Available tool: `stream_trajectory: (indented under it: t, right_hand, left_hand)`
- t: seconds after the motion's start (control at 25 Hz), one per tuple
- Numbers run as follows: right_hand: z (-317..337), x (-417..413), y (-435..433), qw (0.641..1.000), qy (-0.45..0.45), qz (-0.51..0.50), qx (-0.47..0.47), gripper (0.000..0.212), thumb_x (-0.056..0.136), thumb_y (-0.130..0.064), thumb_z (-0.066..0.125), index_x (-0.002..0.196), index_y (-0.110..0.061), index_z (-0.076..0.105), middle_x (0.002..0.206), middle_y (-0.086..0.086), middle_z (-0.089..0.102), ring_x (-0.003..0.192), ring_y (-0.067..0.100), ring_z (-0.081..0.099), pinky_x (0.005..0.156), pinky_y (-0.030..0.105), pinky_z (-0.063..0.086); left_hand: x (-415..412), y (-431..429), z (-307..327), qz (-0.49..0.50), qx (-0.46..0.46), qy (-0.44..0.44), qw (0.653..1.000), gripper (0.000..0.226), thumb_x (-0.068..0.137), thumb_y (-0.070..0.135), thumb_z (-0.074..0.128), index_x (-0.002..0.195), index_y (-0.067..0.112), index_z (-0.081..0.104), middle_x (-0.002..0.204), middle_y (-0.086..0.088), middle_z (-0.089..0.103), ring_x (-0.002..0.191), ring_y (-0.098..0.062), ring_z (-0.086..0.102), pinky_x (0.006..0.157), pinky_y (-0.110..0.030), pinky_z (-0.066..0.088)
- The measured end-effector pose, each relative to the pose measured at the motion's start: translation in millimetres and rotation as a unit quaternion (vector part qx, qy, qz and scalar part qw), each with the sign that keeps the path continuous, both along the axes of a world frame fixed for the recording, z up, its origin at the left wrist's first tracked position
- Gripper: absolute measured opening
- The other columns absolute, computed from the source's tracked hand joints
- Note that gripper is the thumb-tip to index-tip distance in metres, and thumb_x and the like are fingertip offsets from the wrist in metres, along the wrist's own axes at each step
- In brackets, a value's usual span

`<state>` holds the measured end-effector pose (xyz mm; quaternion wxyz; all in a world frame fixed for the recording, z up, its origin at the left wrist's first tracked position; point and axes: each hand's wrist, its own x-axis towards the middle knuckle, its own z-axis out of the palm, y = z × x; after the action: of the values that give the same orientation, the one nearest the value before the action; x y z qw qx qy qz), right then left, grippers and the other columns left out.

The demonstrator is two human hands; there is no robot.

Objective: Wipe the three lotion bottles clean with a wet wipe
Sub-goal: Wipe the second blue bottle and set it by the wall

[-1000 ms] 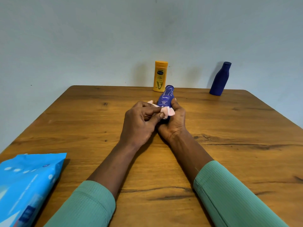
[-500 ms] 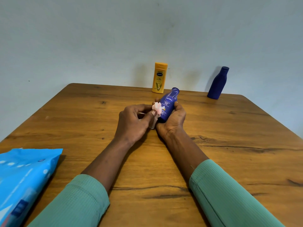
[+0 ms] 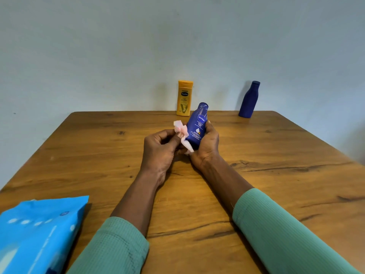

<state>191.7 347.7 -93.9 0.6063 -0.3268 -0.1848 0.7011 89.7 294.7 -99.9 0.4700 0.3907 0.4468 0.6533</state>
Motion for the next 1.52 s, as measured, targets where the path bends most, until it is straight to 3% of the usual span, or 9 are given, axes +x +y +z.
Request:
stream_trajectory:
  t: [0.16, 0.28, 0.48, 0.72, 0.92, 1.04, 1.16, 1.32, 1.52]
  right_hand:
    - [0.8, 1.7, 7.8, 0.999, 0.015, 0.003, -0.034, 0.04, 0.106, -0.045, 0.049, 0.103, -0.007, 0.062, 0.065, 0.007, 0.072, 0.056, 0.018, 0.069, 0.058, 0.03, 0.056]
    - [-0.5, 3.1, 7.1, 0.999, 0.003, 0.026, -0.038, 0.043, 0.107, -0.045, 0.049, 0.112, -0.004, 0.062, 0.074, 0.01, 0.069, 0.062, 0.02, 0.068, 0.062, 0.032, 0.057]
    - [1.7, 9.6, 4.3, 0.997, -0.022, 0.052, -0.048, 0.045, 0.106, -0.046, 0.049, 0.13, -0.008, 0.058, 0.097, 0.013, 0.068, 0.083, 0.024, 0.066, 0.053, 0.032, 0.056]
    - [-7.6, 7.7, 19.6, 0.996, 0.009, 0.059, -0.07, 0.052, 0.104, -0.05, 0.052, 0.129, -0.004, 0.058, 0.107, 0.019, 0.067, 0.11, 0.033, 0.066, 0.107, 0.05, 0.05]
    - [-7.8, 10.1, 17.8, 0.994, 0.017, 0.079, -0.068, 0.054, 0.104, -0.047, 0.055, 0.137, -0.005, 0.054, 0.121, 0.02, 0.071, 0.105, 0.034, 0.07, 0.077, 0.048, 0.061]
    - [-11.1, 11.1, 19.9, 0.993, 0.041, 0.095, -0.06, 0.052, 0.102, -0.041, 0.062, 0.139, -0.005, 0.053, 0.129, 0.023, 0.068, 0.113, 0.038, 0.068, 0.095, 0.058, 0.055]
    - [-16.7, 10.2, 26.0, 0.992, 0.057, 0.102, -0.045, 0.048, 0.099, -0.029, 0.069, 0.136, 0.0, 0.057, 0.137, 0.027, 0.064, 0.131, 0.04, 0.061, 0.11, 0.06, 0.046]
    - [-12.7, 10.9, 24.8, 0.992, 0.042, 0.11, -0.043, 0.052, 0.096, -0.023, 0.074, 0.139, -0.001, 0.055, 0.134, 0.028, 0.066, 0.118, 0.042, 0.067, 0.092, 0.061, 0.057]
    - [-15.2, 15.1, 24.8, 0.992, 0.044, 0.115, -0.027, 0.052, 0.098, -0.02, 0.071, 0.142, -0.001, 0.053, 0.133, 0.025, 0.067, 0.118, 0.039, 0.067, 0.103, 0.06, 0.053]
  left_hand:
    - [-0.8, 3.7, -6.4, -0.027, 0.057, 0.1, 0.993, 0.033, 0.082, 0.011, 0.086, 0.113, 0.019, 0.08, 0.109, -0.004, 0.079, 0.105, -0.026, 0.076, 0.087, -0.053, 0.063]
    - [2.7, 5.8, -10.3, 0.022, 0.103, 0.203, 0.973, 0.034, 0.084, 0.017, 0.087, 0.116, 0.024, 0.079, 0.11, 0.004, 0.079, 0.101, -0.019, 0.075, 0.082, -0.048, 0.065]
    - [2.6, 5.1, -4.7, 0.031, 0.081, 0.146, 0.985, 0.013, 0.089, 0.019, 0.081, 0.101, 0.023, 0.082, 0.099, 0.003, 0.081, 0.098, -0.02, 0.077, 0.086, -0.055, 0.063]
    - [6.5, 7.3, -9.3, 0.057, 0.107, 0.302, 0.945, 0.04, 0.08, 0.017, 0.089, 0.117, 0.026, 0.076, 0.085, 0.006, 0.075, 0.07, -0.006, 0.07, 0.061, -0.028, 0.06]
    - [2.8, 6.5, -8.5, 0.048, 0.098, 0.195, 0.975, 0.02, 0.089, 0.023, 0.082, 0.108, 0.017, 0.081, 0.096, -0.001, 0.081, 0.093, -0.026, 0.078, 0.08, -0.053, 0.065]
    - [-0.5, 4.2, -5.1, 0.012, 0.084, 0.165, 0.983, 0.019, 0.088, 0.012, 0.08, 0.106, 0.016, 0.079, 0.097, -0.006, 0.081, 0.094, -0.032, 0.077, 0.076, -0.043, 0.066]
    - [-1.6, 4.2, -6.3, 0.017, 0.1, 0.258, 0.961, 0.037, 0.078, 0.012, 0.09, 0.111, 0.02, 0.075, 0.095, -0.007, 0.077, 0.084, -0.024, 0.076, 0.068, -0.037, 0.065]
    - [-1.6, 6.8, -7.9, 0.048, 0.101, 0.253, 0.961, 0.024, 0.083, 0.016, 0.087, 0.105, 0.021, 0.078, 0.098, 0.002, 0.079, 0.091, -0.018, 0.076, 0.073, -0.036, 0.065]
    - [-7.2, 5.0, -6.5, 0.037, 0.093, 0.307, 0.946, 0.03, 0.087, 0.014, 0.082, 0.116, 0.019, 0.076, 0.102, 0.004, 0.078, 0.092, -0.011, 0.075, 0.074, -0.033, 0.065]
